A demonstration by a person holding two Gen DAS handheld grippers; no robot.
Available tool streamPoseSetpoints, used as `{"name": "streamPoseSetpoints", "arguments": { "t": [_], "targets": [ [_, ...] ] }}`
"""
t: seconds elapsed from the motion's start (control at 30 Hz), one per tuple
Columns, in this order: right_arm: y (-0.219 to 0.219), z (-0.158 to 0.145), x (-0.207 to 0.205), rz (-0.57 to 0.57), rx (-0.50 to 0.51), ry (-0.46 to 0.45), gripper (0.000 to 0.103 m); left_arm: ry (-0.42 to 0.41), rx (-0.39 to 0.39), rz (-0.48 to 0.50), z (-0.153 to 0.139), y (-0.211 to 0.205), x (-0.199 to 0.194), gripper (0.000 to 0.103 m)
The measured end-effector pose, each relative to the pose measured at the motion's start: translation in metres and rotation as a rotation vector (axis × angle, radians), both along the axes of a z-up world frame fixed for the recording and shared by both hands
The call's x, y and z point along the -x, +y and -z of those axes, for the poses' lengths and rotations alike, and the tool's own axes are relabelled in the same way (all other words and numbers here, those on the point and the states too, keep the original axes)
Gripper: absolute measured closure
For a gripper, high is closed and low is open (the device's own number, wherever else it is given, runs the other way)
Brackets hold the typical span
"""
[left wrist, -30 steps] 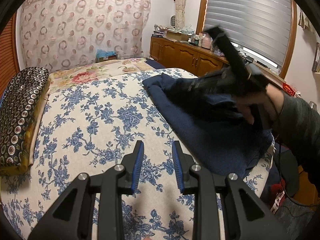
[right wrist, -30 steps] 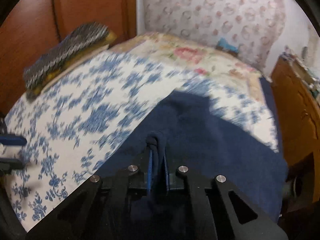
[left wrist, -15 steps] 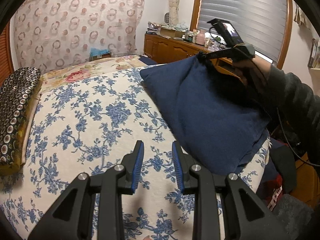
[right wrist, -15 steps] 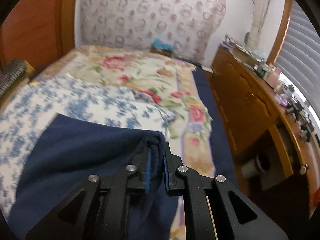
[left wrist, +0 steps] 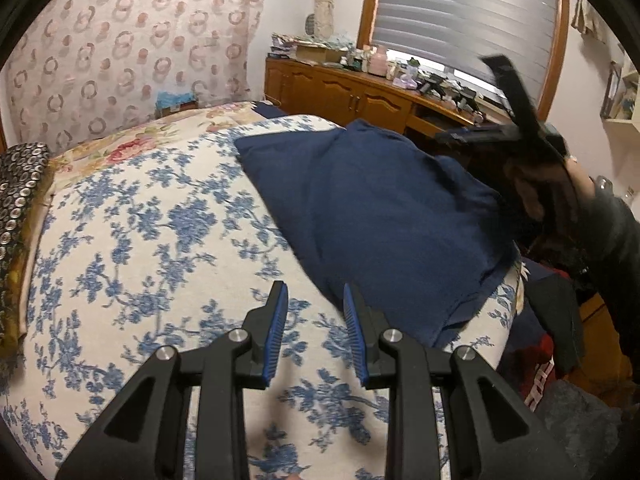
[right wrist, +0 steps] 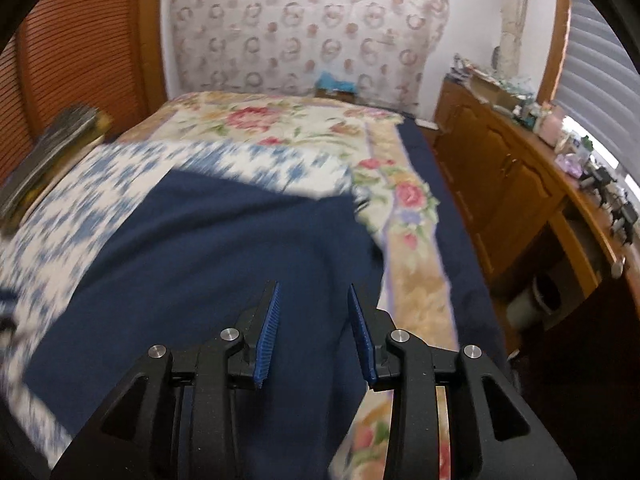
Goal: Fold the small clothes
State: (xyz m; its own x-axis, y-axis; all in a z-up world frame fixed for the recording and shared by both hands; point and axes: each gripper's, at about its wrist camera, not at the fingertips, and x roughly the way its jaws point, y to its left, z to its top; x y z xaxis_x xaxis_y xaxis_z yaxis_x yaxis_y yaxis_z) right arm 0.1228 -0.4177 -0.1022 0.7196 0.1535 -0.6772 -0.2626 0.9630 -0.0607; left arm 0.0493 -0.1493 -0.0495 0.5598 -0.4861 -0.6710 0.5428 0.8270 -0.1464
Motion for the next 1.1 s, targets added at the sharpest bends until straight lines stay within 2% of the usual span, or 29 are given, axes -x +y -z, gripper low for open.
{"name": "streamPoseSetpoints", "arguments": {
  "t": [0.2, 0.47, 0.6, 0.8, 1.1],
  "targets": [
    [-0.005, 0.023, 0.048, -0.012, -0.041, 0.038, 0.069, 0.031, -0.006, 0.045, 0.004, -0.016, 0.005, 0.077],
    [-0.025, 0.031, 0.064, 0.031, -0.075, 0.042, 0.069, 0.055, -0.033, 0.083, 0.009, -0.031, 0.010, 0.077],
    [-0.013, 0.023, 0.077, -0.006, -0.020, 0.000, 0.068, 0.077, -0.064, 0.086, 0.016, -0.036, 0.011, 0.077],
    [0.005, 0.013, 0.090, -0.056, -0.007, -0.041, 0.057, 0.106, -0.081, 0.092, 0.025, -0.039, 0.011, 0.077],
    [0.036, 0.024, 0.099, -0.178, -0.017, 0.005, 0.052, 0.177, -0.013, 0.126, 0.029, -0.032, 0.014, 0.077]
  ]
}}
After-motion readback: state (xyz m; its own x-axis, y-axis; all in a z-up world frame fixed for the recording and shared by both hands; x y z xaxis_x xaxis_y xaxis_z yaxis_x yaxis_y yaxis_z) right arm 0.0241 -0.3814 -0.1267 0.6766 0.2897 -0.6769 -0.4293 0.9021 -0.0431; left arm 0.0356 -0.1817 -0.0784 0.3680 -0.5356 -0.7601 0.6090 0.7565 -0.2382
